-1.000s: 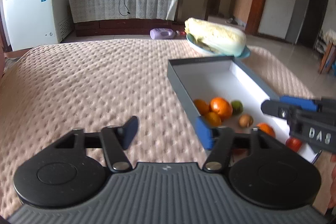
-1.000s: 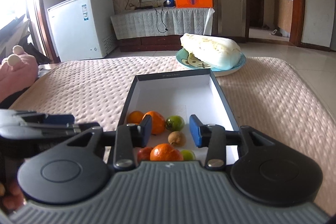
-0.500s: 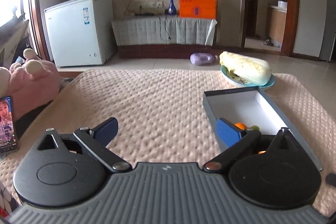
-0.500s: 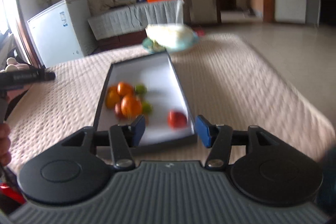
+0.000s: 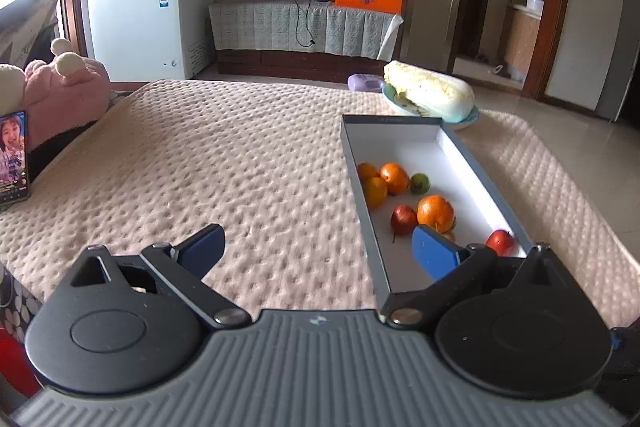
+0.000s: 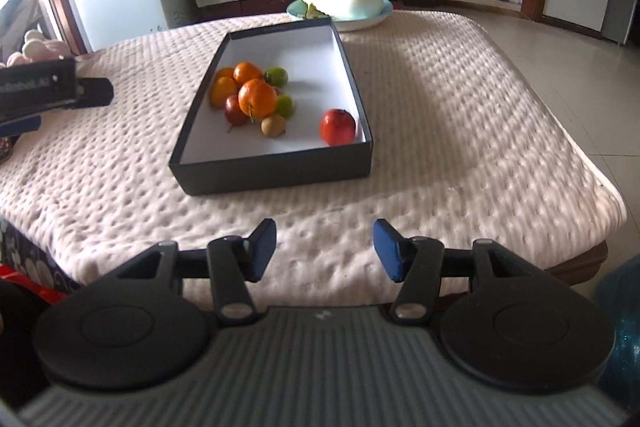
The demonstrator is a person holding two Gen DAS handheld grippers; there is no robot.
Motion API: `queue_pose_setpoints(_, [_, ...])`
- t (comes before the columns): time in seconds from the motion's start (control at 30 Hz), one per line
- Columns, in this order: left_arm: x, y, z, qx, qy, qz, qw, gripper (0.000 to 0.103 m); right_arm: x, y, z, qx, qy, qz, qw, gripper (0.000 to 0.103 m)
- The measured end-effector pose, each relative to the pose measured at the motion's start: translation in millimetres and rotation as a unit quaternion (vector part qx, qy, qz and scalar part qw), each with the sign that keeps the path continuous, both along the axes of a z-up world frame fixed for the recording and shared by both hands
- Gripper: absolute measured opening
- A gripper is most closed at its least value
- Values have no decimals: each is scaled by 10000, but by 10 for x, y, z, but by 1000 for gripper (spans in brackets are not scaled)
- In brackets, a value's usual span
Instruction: Organize fruits
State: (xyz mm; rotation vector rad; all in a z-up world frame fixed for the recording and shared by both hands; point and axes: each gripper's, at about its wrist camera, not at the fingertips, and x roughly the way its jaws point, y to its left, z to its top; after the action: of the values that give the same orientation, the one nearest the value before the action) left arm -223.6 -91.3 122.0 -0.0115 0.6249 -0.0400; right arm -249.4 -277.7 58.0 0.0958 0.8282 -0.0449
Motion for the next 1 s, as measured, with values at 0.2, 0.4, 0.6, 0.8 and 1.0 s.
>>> queue_pose_setpoints(0.2, [-114,-178,-81,305,-69,-297,9991,102,-31,12,-29,-125,65,139,9998,56])
queue_pose_setpoints(0.4, [-203,-252,-95,314,-202,-630,9973,102,-57,-103,-28,-158,60,-7,9999,56])
queue_pose_setpoints(0.6, [-190,-347,-198,500,-1,-723,9961,102,-24,-101,-45,-227,79,21,9997,56])
queue_pose_setpoints(0.8, [-200,-382,-284,553,166,-835,9948,102,23,-102,-47,-220,102,52,9997,56])
queue_pose_setpoints(1.0, [-187,-378,-316,526,245,-835,9948,102,42,-126,-55,-207,112,-14,9997,56])
